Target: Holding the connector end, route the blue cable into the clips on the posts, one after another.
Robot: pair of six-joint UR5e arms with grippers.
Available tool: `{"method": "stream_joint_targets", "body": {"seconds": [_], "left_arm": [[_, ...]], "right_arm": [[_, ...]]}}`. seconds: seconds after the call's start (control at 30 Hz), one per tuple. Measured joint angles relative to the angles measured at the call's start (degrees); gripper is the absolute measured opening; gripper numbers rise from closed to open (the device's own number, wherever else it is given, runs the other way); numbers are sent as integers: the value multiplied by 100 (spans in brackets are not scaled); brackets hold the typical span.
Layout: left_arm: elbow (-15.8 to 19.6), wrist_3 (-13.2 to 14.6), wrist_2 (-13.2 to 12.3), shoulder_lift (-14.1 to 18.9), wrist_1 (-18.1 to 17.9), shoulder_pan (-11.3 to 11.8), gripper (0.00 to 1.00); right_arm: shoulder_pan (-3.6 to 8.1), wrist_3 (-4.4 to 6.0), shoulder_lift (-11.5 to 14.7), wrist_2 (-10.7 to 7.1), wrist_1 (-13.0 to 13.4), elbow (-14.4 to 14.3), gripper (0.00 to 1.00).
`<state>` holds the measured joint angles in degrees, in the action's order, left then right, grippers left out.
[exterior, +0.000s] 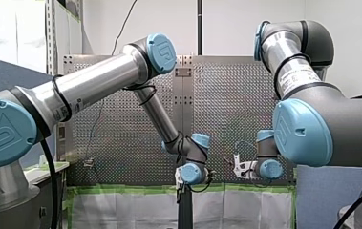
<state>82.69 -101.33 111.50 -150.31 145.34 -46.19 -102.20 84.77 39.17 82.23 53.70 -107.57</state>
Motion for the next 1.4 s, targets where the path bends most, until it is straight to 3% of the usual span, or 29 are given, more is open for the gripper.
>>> {"method": "stream_joint_targets", "body": {"seconds": [0.27,0.43,0.57,0.73,0.93,1.17,1.27,1.4], "left_arm": [[-223,112,198,-179,129,-54,2],[-478,16,433,-390,200,-88,2],[-559,44,548,-414,177,-103,2],[-576,74,585,-410,142,-157,2],[-578,85,704,-409,117,-187,2],[-576,85,772,-407,-115,-190,2],[-576,136,871,-409,-239,-188,2],[-576,247,1032,-411,-374,-180,2]], "right_arm": [[-21,22,0,-421,-17,3,0],[-24,126,0,-683,14,4,0],[-18,290,-6,-873,120,6,0],[10,562,-8,-1150,344,65,0],[51,889,-16,-1478,398,153,0],[257,1193,-24,-1838,360,195,0],[390,1154,-28,-1986,256,192,0],[619,1002,-34,-2133,38,194,0]]}}
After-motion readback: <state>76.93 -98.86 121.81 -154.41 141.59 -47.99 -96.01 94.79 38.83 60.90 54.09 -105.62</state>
